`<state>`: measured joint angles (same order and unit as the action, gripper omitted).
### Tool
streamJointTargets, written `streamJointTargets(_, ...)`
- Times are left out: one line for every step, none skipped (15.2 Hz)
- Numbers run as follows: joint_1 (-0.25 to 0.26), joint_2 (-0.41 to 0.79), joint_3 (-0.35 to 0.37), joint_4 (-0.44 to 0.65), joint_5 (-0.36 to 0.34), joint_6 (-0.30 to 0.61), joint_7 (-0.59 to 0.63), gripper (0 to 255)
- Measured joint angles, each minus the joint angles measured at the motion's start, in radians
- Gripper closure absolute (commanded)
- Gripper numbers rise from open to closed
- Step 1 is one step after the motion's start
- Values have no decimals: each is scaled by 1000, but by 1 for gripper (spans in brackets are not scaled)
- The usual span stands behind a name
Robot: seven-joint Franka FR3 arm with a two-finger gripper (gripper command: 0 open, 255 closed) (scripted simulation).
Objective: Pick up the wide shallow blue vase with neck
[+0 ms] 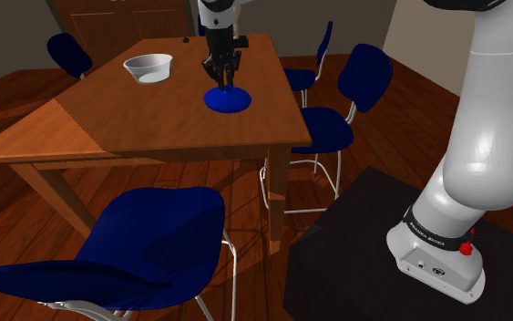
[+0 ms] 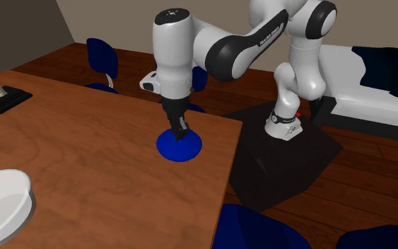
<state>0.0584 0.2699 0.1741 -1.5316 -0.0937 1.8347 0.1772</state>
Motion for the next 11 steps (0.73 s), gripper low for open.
streamJointTargets(1, 2, 0, 17, 0, -15, 0, 255)
streamJointTargets(1, 2, 0, 31, 0, -29, -2, 255)
streamJointTargets(1, 1, 0, 44, 1, -43, -3, 255)
streamJointTargets(2, 2, 1, 58, 1, -56, -2, 255)
streamJointTargets(2, 6, 1, 77, 0, -71, -4, 255)
streamJointTargets(4, 10, 1, 97, 0, -87, -4, 255)
streamJointTargets(5, 7, 2, 106, 0, -99, -2, 255)
streamJointTargets(6, 11, 2, 124, 0, -114, -4, 255)
streamJointTargets(6, 13, 2, 139, -1, -126, -4, 255)
streamJointTargets(7, 15, 2, 158, -1, -143, -5, 255)
streamJointTargets(8, 16, 2, 168, -1, -152, -5, 255)
